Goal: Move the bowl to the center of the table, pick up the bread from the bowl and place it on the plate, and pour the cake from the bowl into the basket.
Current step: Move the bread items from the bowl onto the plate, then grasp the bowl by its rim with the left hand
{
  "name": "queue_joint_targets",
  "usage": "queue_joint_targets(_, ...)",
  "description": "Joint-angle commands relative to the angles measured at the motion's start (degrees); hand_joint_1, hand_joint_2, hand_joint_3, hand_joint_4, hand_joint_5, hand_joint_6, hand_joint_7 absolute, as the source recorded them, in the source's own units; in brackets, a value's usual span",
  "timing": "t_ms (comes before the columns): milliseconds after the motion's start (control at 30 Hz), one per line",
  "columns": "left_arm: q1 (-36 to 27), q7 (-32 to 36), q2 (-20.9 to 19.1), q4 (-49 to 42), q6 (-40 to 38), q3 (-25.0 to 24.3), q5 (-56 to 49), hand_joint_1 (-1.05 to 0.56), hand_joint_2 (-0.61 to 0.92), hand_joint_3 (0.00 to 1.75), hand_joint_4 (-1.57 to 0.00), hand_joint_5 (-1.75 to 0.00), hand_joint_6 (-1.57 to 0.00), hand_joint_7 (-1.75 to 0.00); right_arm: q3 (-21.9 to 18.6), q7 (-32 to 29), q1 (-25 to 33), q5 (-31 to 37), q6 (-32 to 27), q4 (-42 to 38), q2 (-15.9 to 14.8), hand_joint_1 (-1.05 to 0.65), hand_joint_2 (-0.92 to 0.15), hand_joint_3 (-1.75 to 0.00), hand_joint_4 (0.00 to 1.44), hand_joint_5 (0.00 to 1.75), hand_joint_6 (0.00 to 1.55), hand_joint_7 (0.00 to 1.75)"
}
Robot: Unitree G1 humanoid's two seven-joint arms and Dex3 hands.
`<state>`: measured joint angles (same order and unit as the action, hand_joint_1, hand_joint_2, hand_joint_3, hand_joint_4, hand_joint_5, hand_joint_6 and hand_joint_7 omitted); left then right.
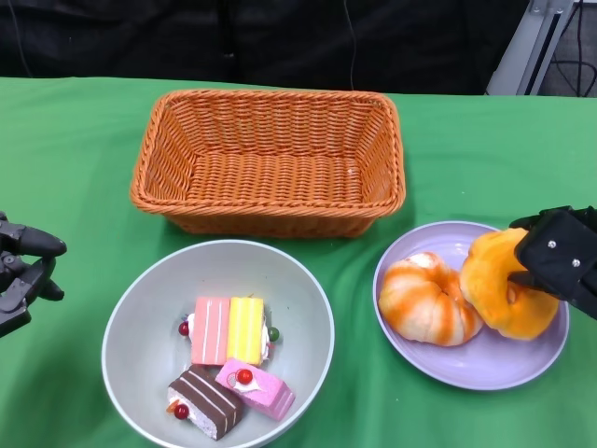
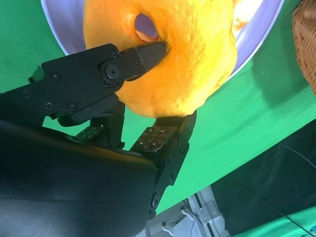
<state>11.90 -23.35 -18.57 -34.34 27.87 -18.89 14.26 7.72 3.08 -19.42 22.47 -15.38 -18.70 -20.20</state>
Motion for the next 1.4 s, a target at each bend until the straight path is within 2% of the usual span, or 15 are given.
queue_joint_targets(33,-0.2,-0.3,-1.2,0.2,0.0,-0.1,0.1,-0.09,0.73,0.6,-0.85,-1.25,-0.94,-0.79,0.7,-0.7,0.0,1.2,0.9,0.5,-0.7,-0.33,-0.92,-0.05,0.7,0.25,0.72,0.0)
queue_joint_targets(267,-0.1,-0.6,-1.4,-0.3,0.4,-0.1,0.2,-0.07,0.73,0.6,-0.84,-1.25,-0.93,-0.81,2.1,0.5,1.0,3.4,-0.4,3.5,-1.4,-0.37,-0.92,-0.06,0.53,0.08,0.44,0.0)
queue_joint_targets(333,-0.1,-0.9,-1.3,-0.2,0.4,-0.2,0.4,-0.07,0.74,0.6,-0.84,-1.25,-0.93,-0.81,2.1,0.9,1.4,3.4,-0.4,4.2,-1.4,-0.39,-0.92,-0.05,0.42,0.02,0.37,0.0)
queue_joint_targets(633,-0.5,-0.9,-1.5,0.2,0.2,-0.2,0.5,-0.08,0.74,0.6,-0.83,-1.26,-0.92,-0.82,2.2,2.5,3.0,3.4,0.5,6.6,-2.2,-0.5,-0.92,-0.09,0.06,0.0,0.12,0.0)
queue_joint_targets(733,-0.5,-1.1,-1.4,0.2,-0.1,-0.3,0.9,-0.07,0.75,0.6,-0.84,-1.26,-0.92,-0.82,1.8,3.4,3.4,3.0,0.4,7.5,-2.2,-0.51,-0.92,-0.1,0.02,0.0,0.1,0.0)
queue_joint_targets(900,-0.5,-1.1,-1.4,0.0,0.3,-0.4,0.7,-0.07,0.75,0.59,-0.85,-1.25,-0.93,-0.82,0.1,3.0,4.2,1.4,1.0,8.9,-1.2,-0.53,-0.92,-0.11,0.04,0.01,0.11,0.01)
queue_joint_targets(1000,-0.4,-1.1,-1.5,-0.1,0.4,-0.4,0.6,-0.07,0.75,0.59,-0.84,-1.26,-0.93,-0.82,-1.4,1.7,4.7,-0.2,2.0,9.4,-0.1,-0.46,-0.92,-0.05,0.1,0.04,0.17,0.02)
queue_joint_targets(1033,-0.5,-1.2,-1.5,0.0,0.4,-0.4,0.7,-0.07,0.75,0.59,-0.84,-1.26,-0.93,-0.82,-2.6,0.5,5.4,-1.7,4.6,9.8,0.5,-0.46,-0.92,-0.05,0.1,0.04,0.18,0.02)
queue_joint_targets(1100,-0.5,-1.3,-1.5,0.2,0.4,-0.4,0.7,-0.08,0.75,0.59,-0.84,-1.27,-0.93,-0.82,-5.2,-1.0,6.6,-5.6,10.2,10.6,1.8,-0.48,-0.92,-0.11,0.22,0.09,0.24,0.04)
queue_joint_targets(1133,-0.4,-1.2,-1.5,0.0,0.4,-0.4,0.6,-0.08,0.75,0.59,-0.84,-1.27,-0.93,-0.82,-6.8,-0.8,7.5,-8.8,13.6,11.7,3.0,-0.48,-0.92,-0.12,0.23,0.1,0.25,0.04)
queue_joint_targets(1200,-0.2,-1.0,-1.7,-0.3,0.7,-0.4,0.2,-0.09,0.74,0.59,-0.84,-1.27,-0.93,-0.82,-9.1,1.5,9.2,-15.4,19.6,13.7,4.6,-0.35,-0.92,-0.1,0.33,0.14,0.33,0.06)
queue_joint_targets(1400,0.3,-1.8,-1.7,-1.4,1.2,-0.5,0.6,-0.09,0.74,0.58,-0.84,-1.26,-0.93,-0.81,-10.4,6.2,11.5,-22.7,28.8,14.8,5.6,-0.4,-0.92,-0.08,0.5,0.21,0.48,0.1)
